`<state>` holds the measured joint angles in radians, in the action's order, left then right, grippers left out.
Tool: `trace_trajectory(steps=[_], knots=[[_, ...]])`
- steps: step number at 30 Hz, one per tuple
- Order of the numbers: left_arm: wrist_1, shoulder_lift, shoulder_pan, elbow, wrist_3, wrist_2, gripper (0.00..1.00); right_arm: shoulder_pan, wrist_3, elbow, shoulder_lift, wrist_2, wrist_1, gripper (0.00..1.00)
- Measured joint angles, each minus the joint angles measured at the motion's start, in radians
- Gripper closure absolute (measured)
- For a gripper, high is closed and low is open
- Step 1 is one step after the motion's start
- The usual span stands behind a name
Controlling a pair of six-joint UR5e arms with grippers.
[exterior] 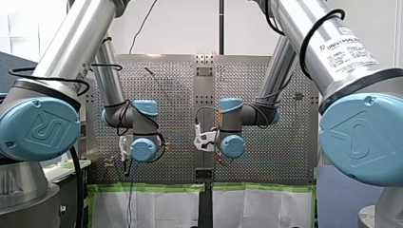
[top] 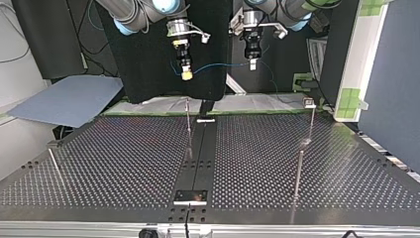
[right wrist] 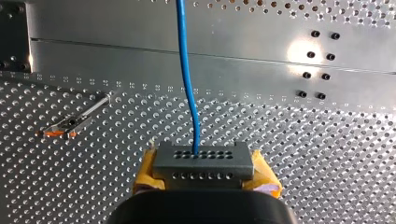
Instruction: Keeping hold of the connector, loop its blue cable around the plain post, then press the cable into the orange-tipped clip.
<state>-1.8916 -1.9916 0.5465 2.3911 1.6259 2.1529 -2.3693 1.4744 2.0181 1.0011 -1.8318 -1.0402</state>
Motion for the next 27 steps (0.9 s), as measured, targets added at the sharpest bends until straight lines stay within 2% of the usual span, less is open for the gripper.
trace_trajectory(steps=[27], knots=[[0.0,0.0,0.0,0.0,0.0,0.0,1.0,0.0,0.0,0.0,0.0,0.0,0.0,1.0]])
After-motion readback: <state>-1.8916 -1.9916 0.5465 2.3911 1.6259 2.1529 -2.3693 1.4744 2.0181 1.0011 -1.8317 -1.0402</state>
